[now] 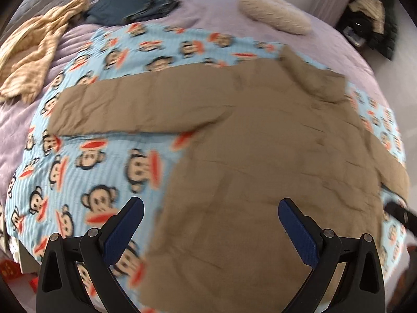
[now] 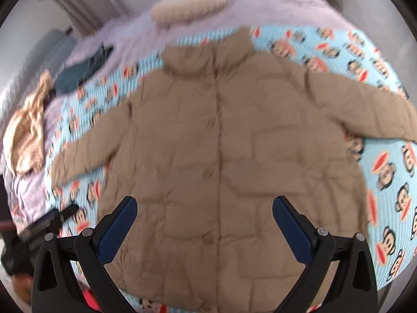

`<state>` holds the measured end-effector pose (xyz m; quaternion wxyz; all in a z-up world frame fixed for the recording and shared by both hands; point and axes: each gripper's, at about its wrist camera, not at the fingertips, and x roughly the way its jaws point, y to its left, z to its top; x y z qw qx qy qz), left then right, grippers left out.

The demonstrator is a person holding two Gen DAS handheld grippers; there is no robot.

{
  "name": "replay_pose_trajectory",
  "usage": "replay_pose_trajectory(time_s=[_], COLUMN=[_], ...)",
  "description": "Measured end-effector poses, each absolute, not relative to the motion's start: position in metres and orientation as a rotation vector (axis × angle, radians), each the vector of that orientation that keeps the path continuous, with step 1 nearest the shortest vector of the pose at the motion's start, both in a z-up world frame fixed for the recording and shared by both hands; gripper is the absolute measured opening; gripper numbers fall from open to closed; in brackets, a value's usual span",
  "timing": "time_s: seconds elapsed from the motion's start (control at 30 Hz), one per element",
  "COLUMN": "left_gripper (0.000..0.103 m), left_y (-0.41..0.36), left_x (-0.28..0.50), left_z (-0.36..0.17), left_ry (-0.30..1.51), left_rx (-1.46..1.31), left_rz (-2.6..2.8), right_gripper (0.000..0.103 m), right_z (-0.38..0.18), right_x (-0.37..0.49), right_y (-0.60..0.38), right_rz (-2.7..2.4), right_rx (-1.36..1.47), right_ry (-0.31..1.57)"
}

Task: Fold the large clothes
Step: 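Grasp the jacket side with the left tool and fold it over the body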

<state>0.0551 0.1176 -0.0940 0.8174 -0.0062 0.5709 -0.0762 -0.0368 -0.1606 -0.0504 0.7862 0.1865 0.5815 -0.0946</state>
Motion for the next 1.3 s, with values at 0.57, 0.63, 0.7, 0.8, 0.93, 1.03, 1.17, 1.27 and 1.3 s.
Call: replay_pose_trajectory(time_s=[0.57,0.63,0.7,0.8,0.93,1.03,1.17,1.27,1.3], left_gripper=[0.103,0.103,0.084,0.02,0.009,0.009,0.009,0.009,0.009], left_y=[0.291,0.297,0.304,0.31,0.306,0.296,0.275,0.251,0.242], left_x=[0.197,0.21,0.222,0.242,0.255,0.247,0.238,0.234,0.233], left_z=[-0.236,-0.234,-0.23,-0.228,-0.211,-0.18,-0.135,-0.105,-0.097], left_ry=[1.123,1.094,1.052,1.045,1.02,0.965,0.894,0.85,0.84], left_rx=[-0.66,-0.69,-0.707,-0.696,-0.616,-0.526,-0.452,-0.406,-0.389], left_rz=[-0.021,-0.019,-0.011,-0.04,-0.102,-0.159,-0.275,-0.372,-0.401], right_gripper=[0.103,0.103,0.103,0.102,0.041,0.02,0.019,0.019,0.019], right_z=[-0.136,-0.136,-0.137,-0.138,-0.143,-0.158,-0.177,-0.202,-0.208], right_x=[0.035,0.047,0.059,0.087,0.127,0.156,0.184,0.192,0.193], right_y=[-0.099,-0.093,-0.088,-0.079,-0.065,-0.057,-0.037,-0.025,-0.023], right_rz=[-0.059,-0.043,-0.03,0.005,0.04,0.076,0.116,0.127,0.119], right_rx=[0.415,0.415,0.419,0.444,0.456,0.539,0.56,0.592,0.59], right_ry=[1.296,1.27,1.252,1.228,1.218,1.21,1.191,1.237,1.241])
